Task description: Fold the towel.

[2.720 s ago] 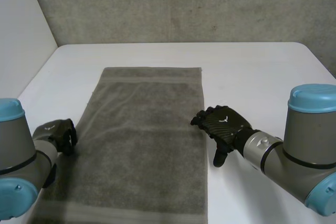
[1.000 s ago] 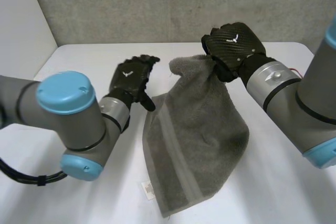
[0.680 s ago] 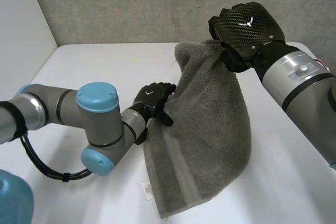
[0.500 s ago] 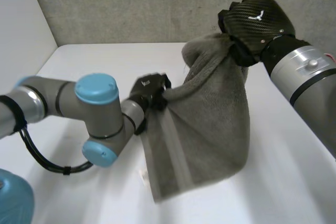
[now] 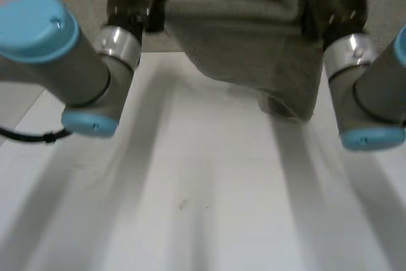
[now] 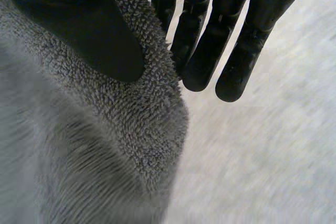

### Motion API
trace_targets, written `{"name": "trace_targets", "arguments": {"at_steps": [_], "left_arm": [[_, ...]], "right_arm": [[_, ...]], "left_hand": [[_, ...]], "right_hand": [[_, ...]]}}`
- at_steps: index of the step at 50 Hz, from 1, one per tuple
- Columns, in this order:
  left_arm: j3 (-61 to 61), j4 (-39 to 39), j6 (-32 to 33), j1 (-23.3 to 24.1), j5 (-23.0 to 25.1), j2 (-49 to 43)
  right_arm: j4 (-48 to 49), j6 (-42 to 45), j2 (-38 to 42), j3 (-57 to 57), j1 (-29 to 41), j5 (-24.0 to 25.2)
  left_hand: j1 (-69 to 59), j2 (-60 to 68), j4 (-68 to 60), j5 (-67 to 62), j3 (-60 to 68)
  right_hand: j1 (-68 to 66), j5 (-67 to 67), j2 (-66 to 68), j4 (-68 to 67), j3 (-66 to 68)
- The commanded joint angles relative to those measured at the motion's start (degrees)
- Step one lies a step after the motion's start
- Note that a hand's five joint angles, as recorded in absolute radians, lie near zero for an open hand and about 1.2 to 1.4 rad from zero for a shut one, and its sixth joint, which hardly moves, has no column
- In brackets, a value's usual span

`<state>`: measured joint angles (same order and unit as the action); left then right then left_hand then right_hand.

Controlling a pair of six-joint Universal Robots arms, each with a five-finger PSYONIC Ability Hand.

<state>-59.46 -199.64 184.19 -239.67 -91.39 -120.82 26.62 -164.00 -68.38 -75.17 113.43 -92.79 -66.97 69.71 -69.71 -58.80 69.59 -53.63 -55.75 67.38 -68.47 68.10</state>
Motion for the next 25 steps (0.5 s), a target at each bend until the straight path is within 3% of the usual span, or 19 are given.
{"name": "trace_targets", "arguments": {"at_steps": [1,6,7,8,9,12,15,25], "left_arm": [[-25.1,0.0,0.2,-0.6,0.3,3.1],[-36.0,0.6,4.0,-0.6,0.6,4.0],[-38.8,1.2,5.9,-0.6,0.7,4.5],[-38.8,1.2,5.9,-0.6,0.7,4.5],[-41.6,2.0,8.1,-0.4,0.8,5.5],[-45.3,3.6,11.6,0.2,0.8,8.5],[-47.4,5.4,13.0,0.3,0.7,11.6],[-46.9,7.7,13.4,-0.4,1.0,21.0]], "right_arm": [[-23.4,9.3,3.0,-11.5,2.9,4.2],[-34.4,11.8,3.3,-15.6,3.3,4.7],[-36.2,11.8,2.9,-16.4,3.3,4.8],[-36.2,11.8,2.9,-16.4,3.3,4.8],[-37.0,11.8,2.7,-17.0,3.2,4.9],[-37.0,11.8,1.6,-18.3,3.2,4.9],[-37.1,11.8,-0.3,-19.5,3.0,4.9],[-36.7,11.9,-6.6,-19.5,2.6,8.3]], "left_hand": [[-13.0,10.3,-10.3,-11.2,10.4],[-9.7,7.0,-7.0,-7.9,7.1],[-2.7,0.0,0.0,-0.9,0.1],[-2.6,-0.1,0.1,-0.8,0.0],[6.9,-9.6,9.6,8.7,-9.5],[22.2,-24.9,24.9,24.0,-24.8],[30.7,-33.4,33.4,32.5,-33.3],[39.3,-42.0,42.0,41.1,-41.9]], "right_hand": [[-26.4,-14.3,12.6,-11.5,11.9],[-26.4,-14.3,12.6,-11.5,11.9],[-12.6,-0.5,-1.1,2.2,-1.9],[-12.5,-0.4,-1.3,2.4,-2.0],[1.4,13.5,-15.1,16.2,-15.8],[18.6,30.7,-32.3,33.4,-33.0],[26.0,38.2,-39.8,40.9,-40.5],[43.6,55.7,-57.4,58.5,-58.1]]}}
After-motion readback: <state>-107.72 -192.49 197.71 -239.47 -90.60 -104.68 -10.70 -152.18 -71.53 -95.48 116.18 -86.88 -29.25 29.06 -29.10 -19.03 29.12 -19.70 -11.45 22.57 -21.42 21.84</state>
